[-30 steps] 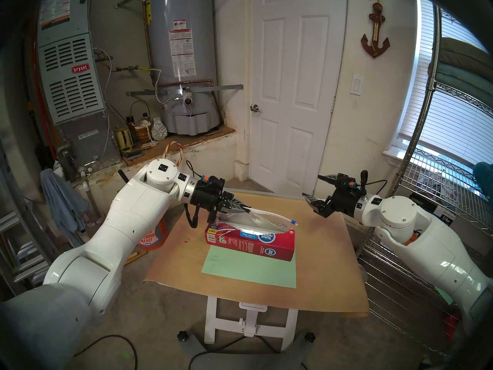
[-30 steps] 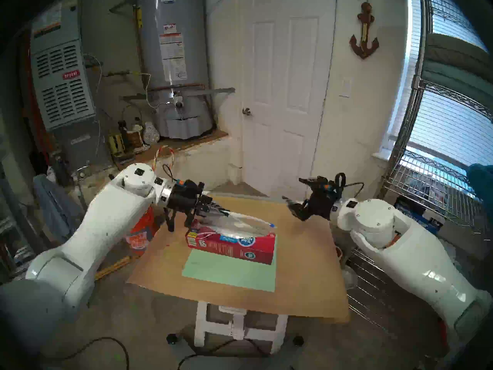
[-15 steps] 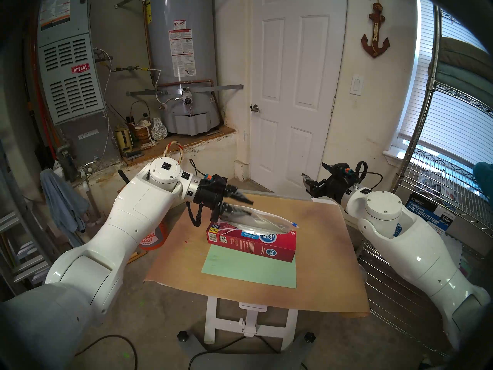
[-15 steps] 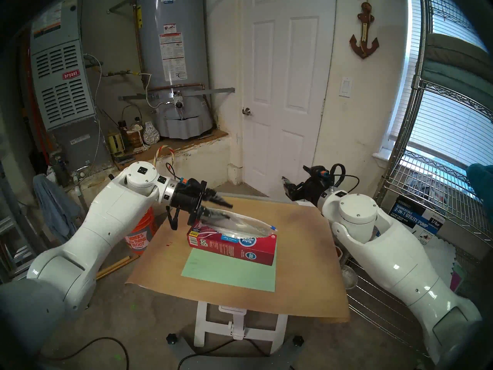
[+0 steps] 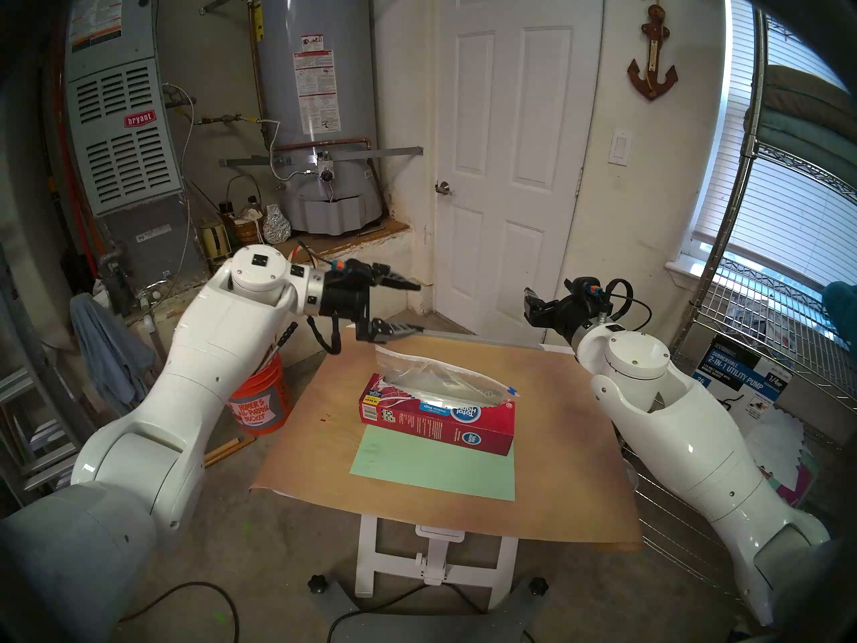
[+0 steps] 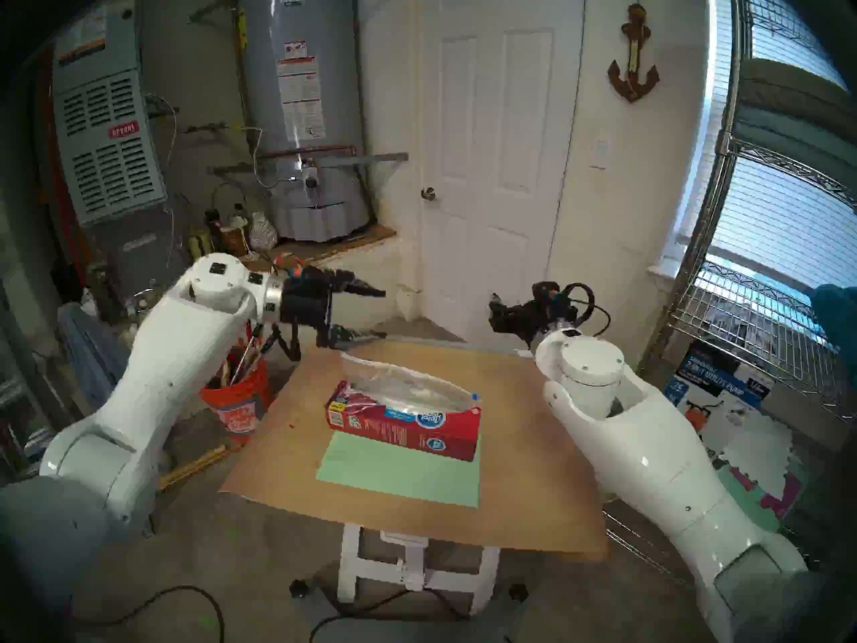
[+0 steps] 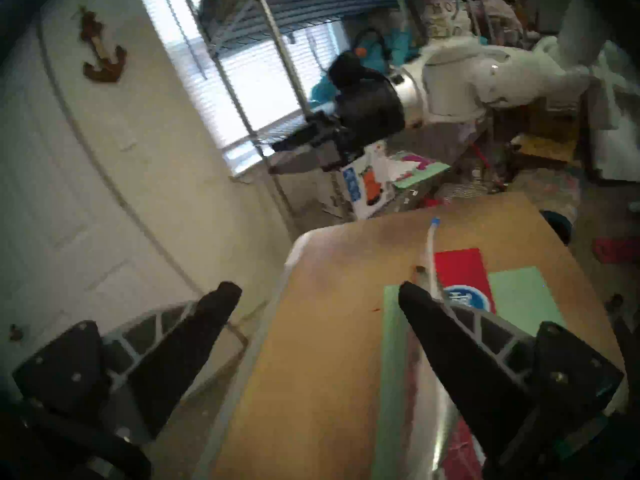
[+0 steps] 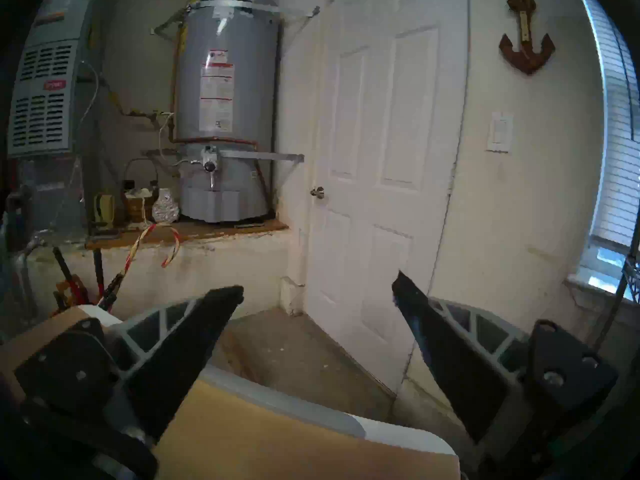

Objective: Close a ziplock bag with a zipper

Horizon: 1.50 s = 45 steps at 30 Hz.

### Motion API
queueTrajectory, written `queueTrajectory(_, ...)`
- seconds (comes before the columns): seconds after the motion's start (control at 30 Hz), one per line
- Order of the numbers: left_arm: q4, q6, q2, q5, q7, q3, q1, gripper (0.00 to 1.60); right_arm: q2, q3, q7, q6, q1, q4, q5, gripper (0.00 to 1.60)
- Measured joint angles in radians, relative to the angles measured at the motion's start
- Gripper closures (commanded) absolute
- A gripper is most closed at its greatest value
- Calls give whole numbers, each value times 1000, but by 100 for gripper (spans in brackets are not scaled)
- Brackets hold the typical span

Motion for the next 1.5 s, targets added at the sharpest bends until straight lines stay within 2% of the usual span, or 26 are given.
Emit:
queueTrajectory(0.27,51,73,-4,55,146,-56,-55,0,-58,0,-67,-1,23,-2,-2,0)
queueTrajectory(0.5,126,140,-25,157,281,-59,-78,0,-99,0,-127,-2,43,-5,-22,0)
queueTrajectory(0.77,179,210,-55,238,402,-66,-97,0,-120,10,-199,-2,49,-2,-46,0)
queueTrajectory(1.1,206,320,-130,328,593,-90,-122,0,-142,49,-341,-2,49,12,-82,0)
queueTrajectory(1.5,211,460,-221,425,790,-118,-128,0,-166,62,-498,-1,39,-1,-132,0)
